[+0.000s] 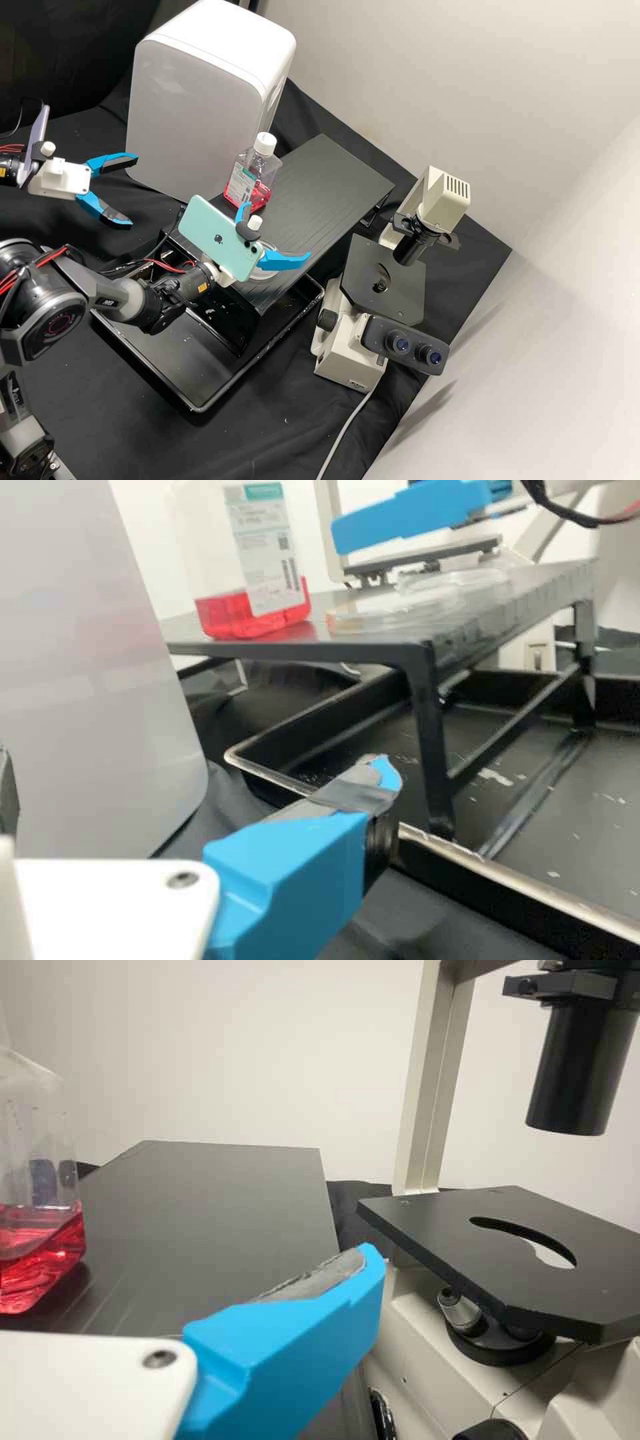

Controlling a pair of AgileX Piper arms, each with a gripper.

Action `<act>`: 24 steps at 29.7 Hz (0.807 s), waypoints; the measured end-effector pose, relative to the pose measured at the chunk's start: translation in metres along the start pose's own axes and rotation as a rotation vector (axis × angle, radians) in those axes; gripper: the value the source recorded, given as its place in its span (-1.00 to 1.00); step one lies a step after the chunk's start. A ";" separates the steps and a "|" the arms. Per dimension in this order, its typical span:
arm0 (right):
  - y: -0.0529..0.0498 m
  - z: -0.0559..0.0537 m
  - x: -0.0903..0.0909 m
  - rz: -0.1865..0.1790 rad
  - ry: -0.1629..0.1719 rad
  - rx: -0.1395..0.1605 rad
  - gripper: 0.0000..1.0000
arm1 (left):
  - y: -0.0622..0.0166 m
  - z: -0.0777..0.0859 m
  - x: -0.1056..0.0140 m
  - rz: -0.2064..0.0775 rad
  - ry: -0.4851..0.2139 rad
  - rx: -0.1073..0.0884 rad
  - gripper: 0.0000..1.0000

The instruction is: Place the lid on the petri dish

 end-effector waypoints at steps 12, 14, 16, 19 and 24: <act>0.000 0.000 0.000 0.000 0.000 0.000 1.00 | -0.0039 0.005 -0.002 -0.013 -0.014 -0.001 1.00; 0.000 0.000 0.000 0.000 0.000 0.000 1.00 | -0.0052 0.006 -0.001 -0.017 -0.020 0.010 1.00; 0.000 0.000 0.000 0.000 0.000 0.000 1.00 | -0.0065 0.006 -0.001 -0.022 -0.026 0.010 1.00; 0.000 0.000 0.000 0.000 0.000 0.000 1.00 | -0.0068 0.008 -0.001 -0.024 -0.034 0.013 1.00; 0.000 0.000 0.000 0.000 0.000 0.000 1.00 | -0.0068 0.008 -0.001 -0.024 -0.034 0.013 1.00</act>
